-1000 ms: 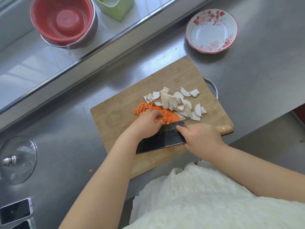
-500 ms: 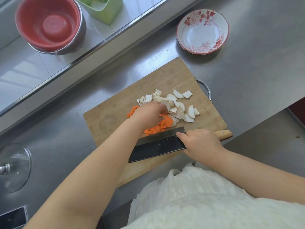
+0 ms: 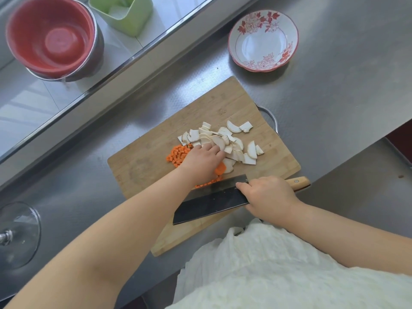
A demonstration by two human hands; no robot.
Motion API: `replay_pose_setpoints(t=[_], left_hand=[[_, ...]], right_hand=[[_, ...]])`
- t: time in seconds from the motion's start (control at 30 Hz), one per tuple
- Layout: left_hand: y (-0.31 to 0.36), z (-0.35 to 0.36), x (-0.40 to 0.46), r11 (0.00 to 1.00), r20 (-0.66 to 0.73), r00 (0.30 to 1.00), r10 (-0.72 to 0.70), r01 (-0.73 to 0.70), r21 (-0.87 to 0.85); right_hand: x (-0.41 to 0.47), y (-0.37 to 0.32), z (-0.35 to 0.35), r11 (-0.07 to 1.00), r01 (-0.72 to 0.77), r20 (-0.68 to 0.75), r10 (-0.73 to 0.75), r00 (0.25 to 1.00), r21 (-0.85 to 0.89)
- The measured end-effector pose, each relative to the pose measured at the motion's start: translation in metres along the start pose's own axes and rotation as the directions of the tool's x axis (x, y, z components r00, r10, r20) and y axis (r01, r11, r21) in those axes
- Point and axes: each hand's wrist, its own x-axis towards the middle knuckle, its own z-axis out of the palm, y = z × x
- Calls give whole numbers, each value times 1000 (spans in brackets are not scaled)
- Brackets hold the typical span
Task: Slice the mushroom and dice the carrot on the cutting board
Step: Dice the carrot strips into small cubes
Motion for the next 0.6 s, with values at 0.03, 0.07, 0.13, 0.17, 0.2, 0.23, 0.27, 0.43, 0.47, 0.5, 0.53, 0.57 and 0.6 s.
replay_pose_setpoints(t=[0.03, 0.07, 0.13, 0.17, 0.2, 0.23, 0.27, 0.43, 0.47, 0.5, 0.53, 0.57, 0.6], left_hand=[[0, 1, -2, 1000, -7, 1000, -2, 2, -13], [0, 3, -4, 1000, -16, 1000, -2, 1, -29], [0, 6, -7, 997, -42, 999, -6, 2, -81], [0, 7, -8, 993, -58, 998, -13, 6, -120], [0, 6, -9, 985, -75, 997, -29, 16, -171], [-1, 4, -11, 972, -86, 995, -53, 32, -231], [-2, 2, -13, 951, -88, 992, -85, 55, -303], [-7, -12, -28, 703, -8, 952, -306, 220, -677], [-8, -14, -32, 583, 35, 931, -363, 256, -771], [-10, -15, -36, 422, 90, 902, -422, 283, -861], [-13, -15, -40, 217, 157, 869, -470, 286, -933], [-16, -14, -44, -4, 228, 838, -495, 260, -966], [-18, -14, -48, -211, 290, 820, -494, 211, -955]], right_hand=[[0, 0, 0, 1000, -6, 4, 6, 1000, -9], [-1, -1, -1, 1000, -12, 10, 12, 1000, -16], [-2, -2, -1, 1000, -17, 19, 17, 1000, -10], [-2, -2, -1, 1000, -18, 28, 18, 999, -2], [-3, -3, -1, 1000, -19, 37, 19, 999, 4], [-3, -4, -1, 1000, -17, 41, 17, 999, 9], [-4, -5, -1, 1000, -14, 40, 13, 999, 18], [-5, -12, 2, 998, 23, 35, -25, 999, 58], [-5, -15, 2, 998, 22, 34, -24, 999, 65], [-5, -17, 3, 997, 21, 33, -23, 999, 70], [-5, -20, 3, 997, 20, 35, -23, 999, 71], [-5, -23, 3, 997, 18, 36, -21, 999, 70], [-5, -25, 3, 997, 14, 31, -16, 999, 70]])
